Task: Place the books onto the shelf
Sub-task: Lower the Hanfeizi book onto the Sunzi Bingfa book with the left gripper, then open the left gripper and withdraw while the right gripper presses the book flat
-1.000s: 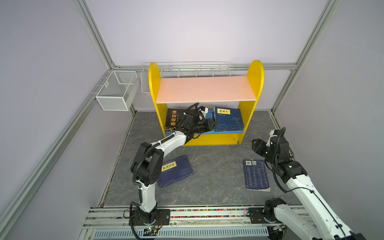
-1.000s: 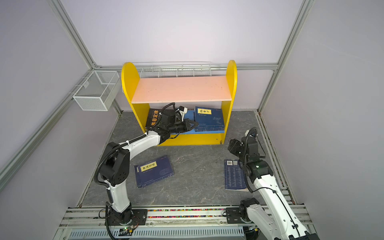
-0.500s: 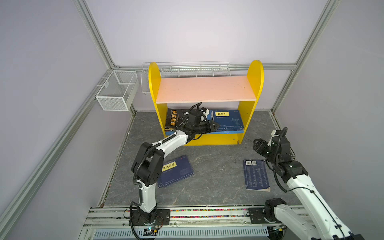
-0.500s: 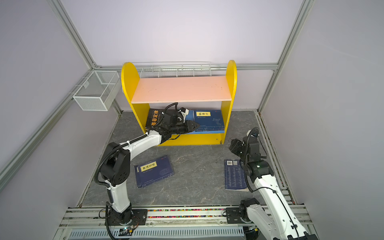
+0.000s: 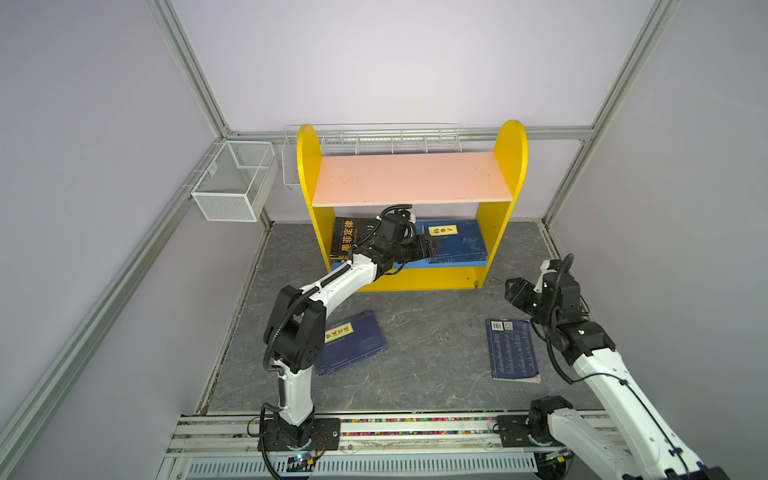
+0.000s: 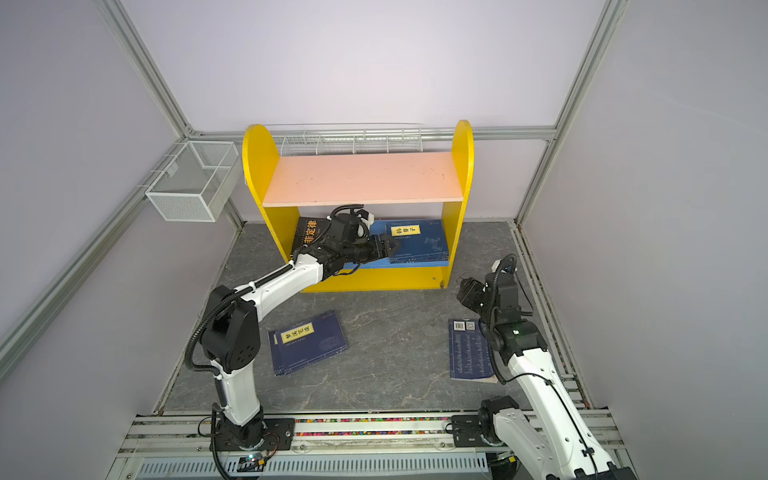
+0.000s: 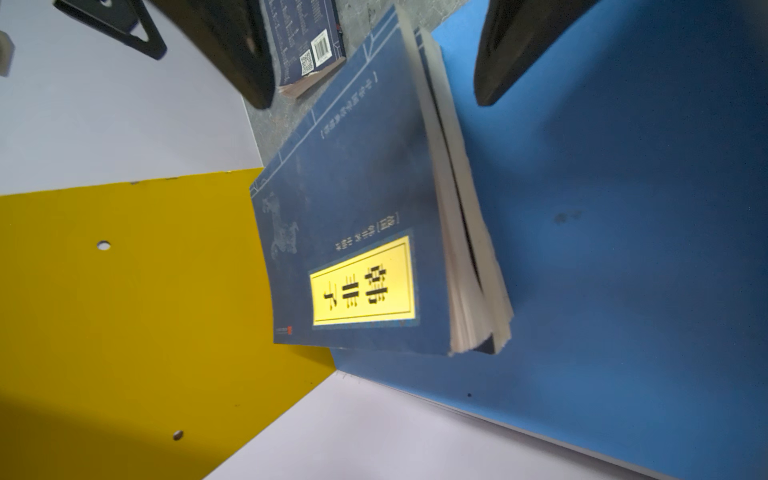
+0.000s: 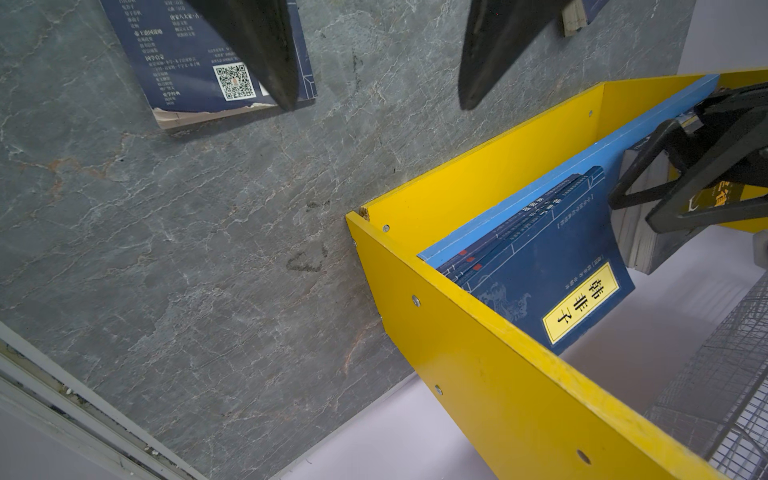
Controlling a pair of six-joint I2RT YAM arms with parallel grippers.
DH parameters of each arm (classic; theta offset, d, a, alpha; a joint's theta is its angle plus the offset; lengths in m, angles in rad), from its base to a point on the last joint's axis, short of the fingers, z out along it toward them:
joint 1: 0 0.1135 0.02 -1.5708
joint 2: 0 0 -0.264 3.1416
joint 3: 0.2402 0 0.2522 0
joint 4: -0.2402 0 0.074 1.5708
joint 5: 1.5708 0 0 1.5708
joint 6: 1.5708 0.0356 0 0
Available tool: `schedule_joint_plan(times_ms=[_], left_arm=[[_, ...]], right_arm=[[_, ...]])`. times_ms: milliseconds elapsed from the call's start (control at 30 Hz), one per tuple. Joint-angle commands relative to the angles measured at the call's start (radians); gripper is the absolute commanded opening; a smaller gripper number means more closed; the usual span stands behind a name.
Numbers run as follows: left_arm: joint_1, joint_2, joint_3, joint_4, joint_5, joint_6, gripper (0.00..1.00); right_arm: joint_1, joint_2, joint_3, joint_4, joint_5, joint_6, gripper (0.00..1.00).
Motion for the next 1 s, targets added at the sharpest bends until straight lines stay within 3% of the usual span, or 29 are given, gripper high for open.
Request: schedule_joint_plan(times_ms=[0,167,333,467,600,767,967], left_arm=[[-0.006,-0.024,0.05,-0.009,-0.056,0.04,0.78],[-0.019,-0.053,0.015,0.006,-0.029,0.056,0.77],[-0.05,-0.141,-0.075,0.062,-0.049,0.105,0.77],[-0.079,-0.239,-0.176,0.067,-0.207,0.138,0.77],[-0.08,-0.362,-0.365,0.102,-0.424,0.043,0.78],[-0.067,-0.499,-0.538,0.013,-0.684,-0.068,0.78],[-0.016,-0.616,-0.664,-0.047,-0.738,-0.139,0.79]], right_arm=[[-0.005,0.018,-0.01,0.0,-0.018,-0.019,0.65],[0.015,0.109,0.011,0.028,-0.102,-0.073,0.57],[0.146,0.212,0.054,0.055,-0.107,-0.128,0.47],[0.235,0.309,0.115,0.069,-0.081,-0.147,0.42],[0.271,0.437,0.226,0.055,-0.097,-0.161,0.36],[0.287,0.592,0.374,-0.014,-0.113,-0.197,0.34],[0.291,0.714,0.492,-0.035,-0.123,-0.193,0.33]])
